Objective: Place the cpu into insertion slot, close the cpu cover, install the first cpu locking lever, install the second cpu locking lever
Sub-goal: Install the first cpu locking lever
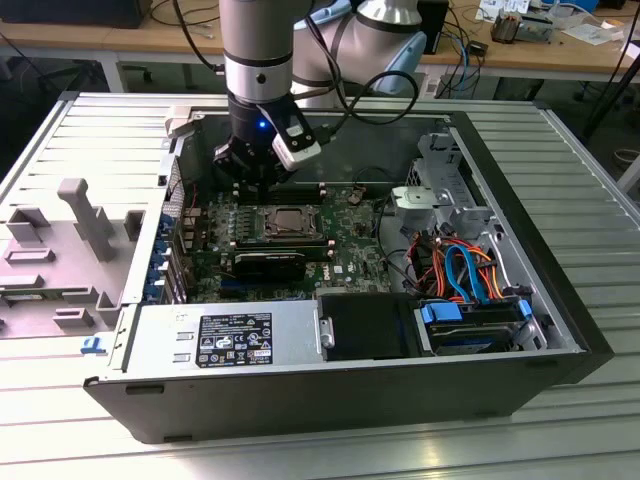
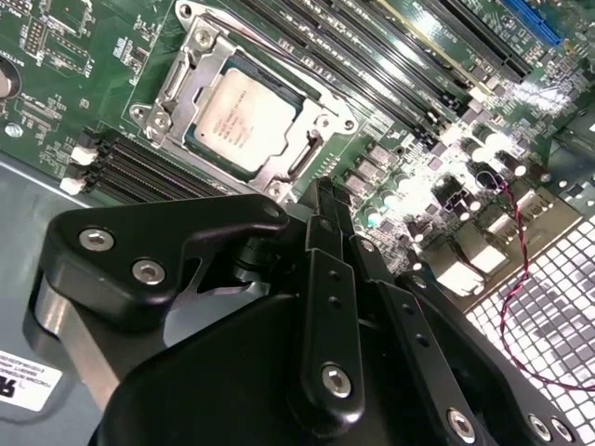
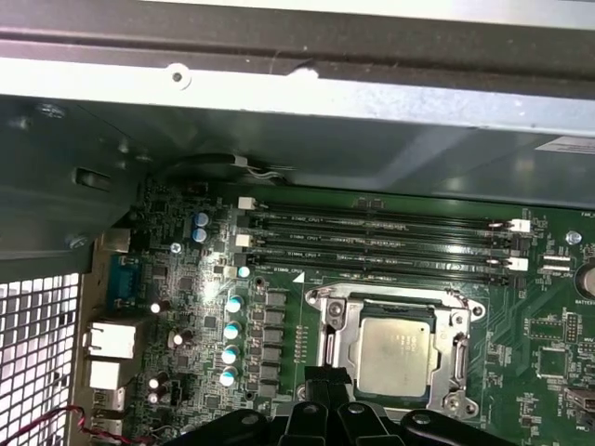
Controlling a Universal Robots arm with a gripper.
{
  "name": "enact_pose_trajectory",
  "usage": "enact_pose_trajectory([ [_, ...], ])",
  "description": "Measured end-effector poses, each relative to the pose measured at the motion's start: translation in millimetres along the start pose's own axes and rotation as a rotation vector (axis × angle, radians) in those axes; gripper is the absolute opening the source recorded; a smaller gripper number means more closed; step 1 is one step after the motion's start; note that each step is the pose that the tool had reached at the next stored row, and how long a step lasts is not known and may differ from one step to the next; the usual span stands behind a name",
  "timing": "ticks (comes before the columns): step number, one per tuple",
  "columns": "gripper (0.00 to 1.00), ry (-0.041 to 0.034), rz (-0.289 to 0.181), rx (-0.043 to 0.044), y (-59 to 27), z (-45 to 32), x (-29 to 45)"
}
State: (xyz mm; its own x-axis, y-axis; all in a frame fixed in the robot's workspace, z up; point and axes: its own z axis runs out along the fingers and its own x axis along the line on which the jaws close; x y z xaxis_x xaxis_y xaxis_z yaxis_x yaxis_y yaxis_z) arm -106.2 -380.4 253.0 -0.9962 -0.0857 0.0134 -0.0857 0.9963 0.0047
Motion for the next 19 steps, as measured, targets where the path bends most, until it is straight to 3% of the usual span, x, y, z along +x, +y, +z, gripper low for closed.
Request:
enact_pose_trajectory([
  [19,0.11,0.0,0.0,0.0001,1.3,0.2,14.7],
])
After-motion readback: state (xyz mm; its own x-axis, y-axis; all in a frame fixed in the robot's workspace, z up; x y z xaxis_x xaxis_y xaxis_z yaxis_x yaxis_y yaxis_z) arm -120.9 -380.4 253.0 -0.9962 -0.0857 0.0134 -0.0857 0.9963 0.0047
